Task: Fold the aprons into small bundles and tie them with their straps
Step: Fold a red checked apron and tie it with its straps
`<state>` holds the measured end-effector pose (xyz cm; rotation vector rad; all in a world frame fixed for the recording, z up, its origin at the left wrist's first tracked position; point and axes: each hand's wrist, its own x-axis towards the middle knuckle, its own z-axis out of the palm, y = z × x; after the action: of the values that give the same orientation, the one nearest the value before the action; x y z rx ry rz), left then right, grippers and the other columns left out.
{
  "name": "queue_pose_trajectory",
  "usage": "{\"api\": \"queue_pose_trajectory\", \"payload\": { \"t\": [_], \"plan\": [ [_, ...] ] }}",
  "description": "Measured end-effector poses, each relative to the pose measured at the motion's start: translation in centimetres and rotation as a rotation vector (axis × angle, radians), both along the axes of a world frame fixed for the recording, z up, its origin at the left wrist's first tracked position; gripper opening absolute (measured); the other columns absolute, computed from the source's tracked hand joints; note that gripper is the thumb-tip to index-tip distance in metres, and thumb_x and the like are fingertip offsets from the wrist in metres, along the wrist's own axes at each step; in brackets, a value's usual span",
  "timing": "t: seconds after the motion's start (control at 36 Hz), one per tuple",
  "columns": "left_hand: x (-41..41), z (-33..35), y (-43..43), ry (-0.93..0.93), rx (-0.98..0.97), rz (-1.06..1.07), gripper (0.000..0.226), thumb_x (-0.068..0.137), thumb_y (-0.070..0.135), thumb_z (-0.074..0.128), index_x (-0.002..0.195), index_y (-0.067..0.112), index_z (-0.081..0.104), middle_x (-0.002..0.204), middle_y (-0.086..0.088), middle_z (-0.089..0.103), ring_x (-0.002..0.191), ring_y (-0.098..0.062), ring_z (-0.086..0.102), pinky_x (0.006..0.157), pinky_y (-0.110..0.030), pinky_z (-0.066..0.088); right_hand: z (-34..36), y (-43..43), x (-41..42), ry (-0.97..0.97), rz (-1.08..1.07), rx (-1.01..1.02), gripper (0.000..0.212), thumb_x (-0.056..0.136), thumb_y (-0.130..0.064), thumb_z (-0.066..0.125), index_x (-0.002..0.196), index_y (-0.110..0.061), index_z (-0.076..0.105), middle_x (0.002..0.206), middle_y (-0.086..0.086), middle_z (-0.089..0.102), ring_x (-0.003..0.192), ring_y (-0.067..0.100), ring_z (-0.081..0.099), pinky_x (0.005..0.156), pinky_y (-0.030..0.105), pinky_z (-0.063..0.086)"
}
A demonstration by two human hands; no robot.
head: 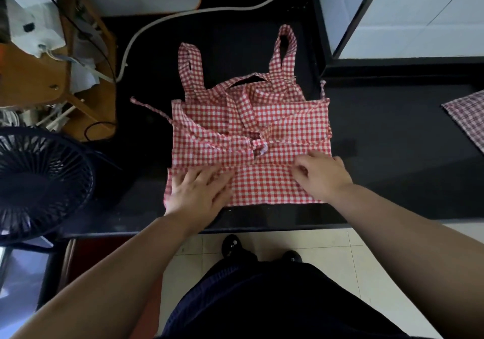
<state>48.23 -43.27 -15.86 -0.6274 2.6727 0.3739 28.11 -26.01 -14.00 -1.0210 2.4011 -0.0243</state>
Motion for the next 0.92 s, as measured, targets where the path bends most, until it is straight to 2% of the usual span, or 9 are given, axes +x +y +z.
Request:
{"api": "queue_pose_trajectory", "payload": {
  "t": [0.14, 0.19, 0.25, 0.31, 0.36, 0.53, 0.61, 0.72, 0.92],
  "plan": [
    [0.1, 0.1, 1.0, 0.215, 0.036, 0.01, 0.061, 0.089, 0.055, 0.024, 0.127, 0.025, 0.06, 0.126, -0.001, 0.058, 0.113, -0.03, 0.054, 0.095, -0.048, 0.04, -0.3, 0.6, 0.9, 0.131, -0.046, -0.087, 0.017, 0.094, -0.037, 0.049, 0.102, -0.023, 0.055, 0.106, -0.003, 0.063, 0.093, 0.016, 0.058, 0.092, 0.036, 0.046],
    [-0.2, 0.2, 0.7, 0.255, -0.004, 0.022, 0.055, 0.09, 0.053, 0.041, 0.132, 0.02, 0.054, 0.136, -0.007, 0.049, 0.12, -0.034, 0.048, 0.099, -0.053, 0.038, 0.1, 0.0, 1.0, 0.11, -0.101, -0.172, 0.029, 0.092, -0.034, 0.056, 0.117, -0.021, 0.051, 0.116, 0.0, 0.061, 0.097, 0.019, 0.059, 0.085, 0.035, 0.05],
    [-0.6, 0.7, -0.1, 0.173, 0.024, 0.037, 0.068, 0.09, 0.056, 0.047, 0.148, 0.026, 0.028, 0.156, -0.004, 0.018, 0.142, -0.031, 0.019, 0.115, -0.051, 0.016, 0.6, -0.8, 0.9, 0.101, -0.146, -0.22, 0.048, 0.093, -0.033, 0.056, 0.136, -0.022, 0.04, 0.132, 0.003, 0.053, 0.112, 0.024, 0.056, 0.089, 0.037, 0.05],
    [-1.3, 0.9, -1.3, 0.073, 0.001, 0.007, 0.08, 0.09, 0.063, 0.043, 0.153, 0.031, 0.006, 0.16, 0.0, -0.009, 0.147, -0.025, -0.008, 0.118, -0.047, -0.003, 1.2, -1.4, 0.6, 0.129, -0.154, -0.151, 0.056, 0.094, -0.032, 0.055, 0.145, -0.026, 0.032, 0.144, 0.008, 0.035, 0.125, 0.028, 0.045, 0.095, 0.04, 0.047],
    [-1.7, 0.9, -2.4, -0.017, -0.038, -0.015, 0.082, 0.089, 0.07, 0.035, 0.153, 0.031, 0.001, 0.161, 0.001, -0.013, 0.147, -0.023, -0.014, 0.118, -0.048, -0.007, 1.5, -1.9, 0.2, 0.134, -0.138, -0.025, 0.05, 0.095, -0.03, 0.054, 0.142, -0.027, 0.039, 0.151, 0.007, 0.02, 0.132, 0.03, 0.034, 0.102, 0.041, 0.042],
    [-0.3, 1.0, -3.4, -0.076, -0.134, 0.132, 0.068, 0.093, 0.066, 0.023, 0.15, 0.029, 0.021, 0.157, -0.001, 0.019, 0.141, -0.028, 0.022, 0.113, -0.048, 0.021, 0.3, -1.2, -0.7, 0.046, -0.222, 0.091, 0.026, 0.098, -0.023, 0.043, 0.119, -0.015, 0.055, 0.122, 0.007, 0.057, 0.105, 0.028, 0.057, 0.09, 0.039, 0.051],
    [0.5, 1.1, -3.8, -0.107, -0.217, 0.292, 0.063, 0.095, 0.062, 0.023, 0.146, 0.026, 0.03, 0.15, -0.006, 0.031, 0.133, -0.031, 0.033, 0.104, -0.047, 0.032, 0.5, -0.4, -2.0, 0.035, -0.421, 0.12, 0.03, 0.095, -0.02, 0.045, 0.123, -0.011, 0.052, 0.13, 0.014, 0.049, 0.111, 0.034, 0.053, 0.095, 0.046, 0.048],
    [0.8, 1.4, -4.5, -0.103, -0.157, 0.656, 0.065, 0.096, 0.059, 0.024, 0.145, 0.018, 0.034, 0.151, -0.014, 0.028, 0.133, -0.038, 0.031, 0.103, -0.049, 0.031, 1.2, 0.2, -3.5, 0.052, -0.55, 0.135, 0.051, 0.092, -0.023, 0.05, 0.14, -0.009, 0.039, 0.155, 0.015, 0.014, 0.13, 0.039, 0.036, 0.105, 0.046, 0.035],
    [-4.0, 3.3, -7.1, 0.141, -0.056, 0.725, 0.052, 0.101, 0.044, 0.034, 0.145, 0.017, 0.038, 0.149, -0.014, 0.035, 0.132, -0.038, 0.034, 0.105, -0.05, 0.034, 3.4, -4.6, -7.5, 0.017, -0.411, -0.183, 0.047, 0.097, -0.028, 0.041, 0.141, -0.012, 0.04, 0.141, 0.015, 0.044, 0.125, 0.034, 0.044, 0.101, 0.04, 0.037]
  ]
}}
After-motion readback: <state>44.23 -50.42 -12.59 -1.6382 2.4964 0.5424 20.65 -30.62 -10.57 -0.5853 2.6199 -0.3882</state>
